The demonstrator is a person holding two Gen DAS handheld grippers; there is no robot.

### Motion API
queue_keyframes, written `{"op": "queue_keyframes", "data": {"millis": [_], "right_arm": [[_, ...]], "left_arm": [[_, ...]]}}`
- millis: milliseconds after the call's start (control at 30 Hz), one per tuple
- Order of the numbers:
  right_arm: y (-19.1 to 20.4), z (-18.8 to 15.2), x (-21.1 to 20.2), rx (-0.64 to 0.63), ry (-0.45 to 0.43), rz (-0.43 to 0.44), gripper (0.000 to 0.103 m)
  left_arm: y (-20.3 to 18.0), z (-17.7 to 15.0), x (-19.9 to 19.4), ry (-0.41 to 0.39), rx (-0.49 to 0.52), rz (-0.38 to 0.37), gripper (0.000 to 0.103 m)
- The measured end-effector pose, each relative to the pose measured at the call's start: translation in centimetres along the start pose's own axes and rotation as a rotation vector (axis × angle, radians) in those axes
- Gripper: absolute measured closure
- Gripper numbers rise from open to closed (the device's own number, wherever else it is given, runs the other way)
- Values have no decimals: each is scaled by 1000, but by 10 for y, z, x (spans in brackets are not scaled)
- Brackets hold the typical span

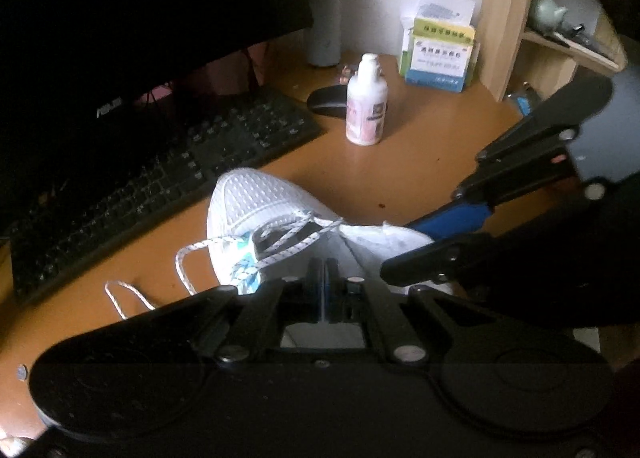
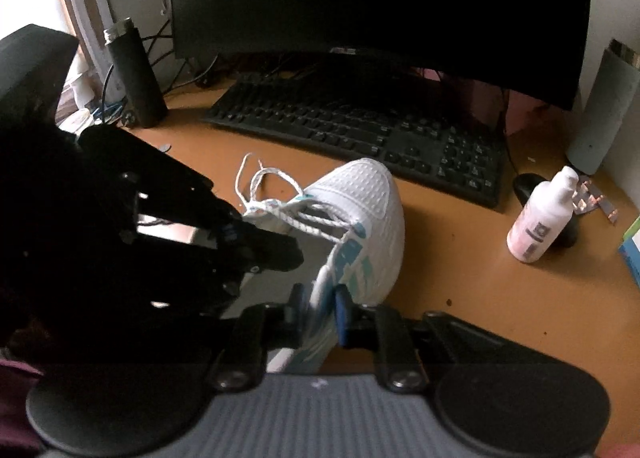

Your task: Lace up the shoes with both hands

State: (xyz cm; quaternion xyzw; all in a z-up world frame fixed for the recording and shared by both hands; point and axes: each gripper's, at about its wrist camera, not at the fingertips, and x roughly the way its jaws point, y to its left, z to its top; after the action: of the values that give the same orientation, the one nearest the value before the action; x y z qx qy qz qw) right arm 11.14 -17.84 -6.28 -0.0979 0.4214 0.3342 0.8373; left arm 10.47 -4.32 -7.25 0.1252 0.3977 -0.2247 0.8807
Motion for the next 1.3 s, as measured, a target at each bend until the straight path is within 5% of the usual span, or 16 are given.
{"op": "queue_keyframes", "data": {"millis": [200,367,467,967,1300], "right_arm": [[-4,-1,-1,-1,9,12,88],[-4,-1,-1,-4,3,22,87],[-4,-2,-1,-16,-2,27,87],[2,-14,-12,-43,-24,44,84],[-3,-20,-13,-3,-43,64,84]], "left_arm": [[-10,4,-24,5,123,-1,102],[-29,13,-35,-5,370,68,86],[-36,14,-26,12,495,100,85],[-51,12,8,147,811,110,87],[-56,8,18,167,883,160,92]]}}
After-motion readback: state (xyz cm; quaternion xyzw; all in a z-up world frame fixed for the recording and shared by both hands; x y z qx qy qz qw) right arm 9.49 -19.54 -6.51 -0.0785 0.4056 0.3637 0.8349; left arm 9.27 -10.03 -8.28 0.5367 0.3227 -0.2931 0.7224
